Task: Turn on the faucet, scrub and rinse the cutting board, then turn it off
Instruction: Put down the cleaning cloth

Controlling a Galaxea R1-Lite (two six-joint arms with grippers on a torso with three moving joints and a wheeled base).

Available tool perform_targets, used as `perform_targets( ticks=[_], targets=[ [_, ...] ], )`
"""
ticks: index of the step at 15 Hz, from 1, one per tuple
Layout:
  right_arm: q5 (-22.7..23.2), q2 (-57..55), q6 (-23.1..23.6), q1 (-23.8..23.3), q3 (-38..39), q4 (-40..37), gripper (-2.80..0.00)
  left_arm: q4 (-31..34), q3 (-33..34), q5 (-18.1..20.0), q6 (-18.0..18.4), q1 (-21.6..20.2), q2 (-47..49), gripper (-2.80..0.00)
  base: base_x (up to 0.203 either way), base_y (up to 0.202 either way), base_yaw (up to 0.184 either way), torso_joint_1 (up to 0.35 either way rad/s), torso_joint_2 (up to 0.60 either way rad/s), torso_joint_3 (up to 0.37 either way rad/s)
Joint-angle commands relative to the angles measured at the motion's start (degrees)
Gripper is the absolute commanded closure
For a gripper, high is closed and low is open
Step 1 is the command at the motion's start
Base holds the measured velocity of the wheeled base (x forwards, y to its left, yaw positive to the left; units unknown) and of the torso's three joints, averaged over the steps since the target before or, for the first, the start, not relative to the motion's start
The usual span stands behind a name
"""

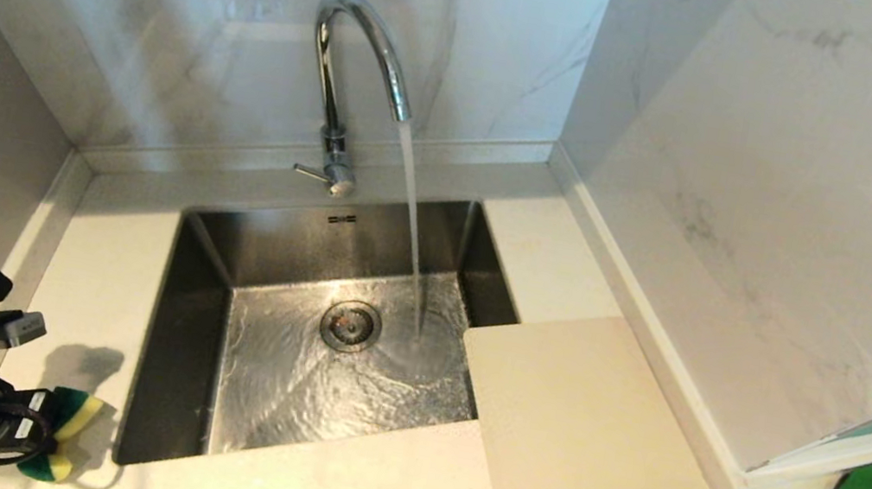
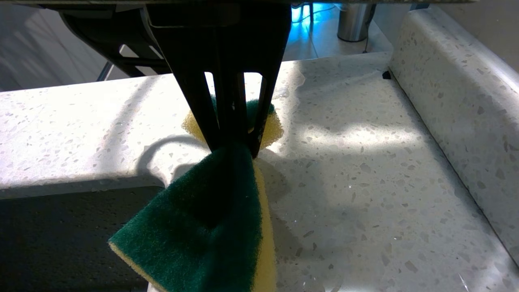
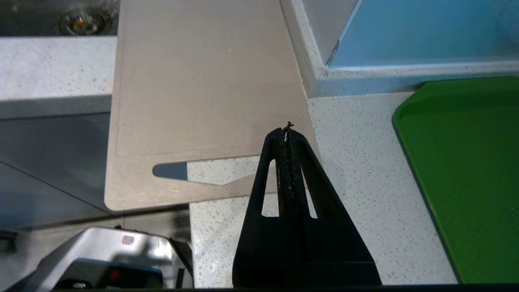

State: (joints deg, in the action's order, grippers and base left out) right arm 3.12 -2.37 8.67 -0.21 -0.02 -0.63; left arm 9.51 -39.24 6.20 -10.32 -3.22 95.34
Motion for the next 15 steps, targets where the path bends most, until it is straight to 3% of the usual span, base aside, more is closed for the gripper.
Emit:
perform_targets(
  ticks=[1, 4, 7, 8, 15],
  targets=[
    [-0.1, 2.4, -1.4, 0.1, 0.1, 0.1, 0.0, 0.1, 0.0, 0.0, 0.0, 0.0, 0.2, 0.0, 0.0, 0.0, 0.0, 0.0, 0.0, 0.0],
    [-2.2, 2.4, -5.2, 0.1, 0.1, 0.3, 0.0, 0.1, 0.0, -0.1, -0.1, 0.0, 0.1, 0.0, 0.0, 0.0, 0.0, 0.0, 0.0, 0.0],
    [-2.1, 2.4, -4.8, 0.1, 0.1, 0.3, 0.0, 0.1, 0.2, -0.3, -0.2, -0.3, 0.2, 0.0, 0.0, 0.0, 0.0, 0.0, 0.0, 0.0],
    [-2.1, 2.4, -4.8, 0.1, 0.1, 0.3, 0.0, 0.1, 0.4, -0.3, -0.2, -0.3, 0.2, -2.8, 0.0, 0.0, 0.0, 0.0, 0.0, 0.0],
    [-2.1, 2.4, -4.9, 0.1, 0.1, 0.3, 0.0, 0.1, 0.4, 0.0, -0.2, -0.3, -2.4, -2.8, 0.0, 0.0, 0.0, 0.0, 0.0, 0.0]
  ],
)
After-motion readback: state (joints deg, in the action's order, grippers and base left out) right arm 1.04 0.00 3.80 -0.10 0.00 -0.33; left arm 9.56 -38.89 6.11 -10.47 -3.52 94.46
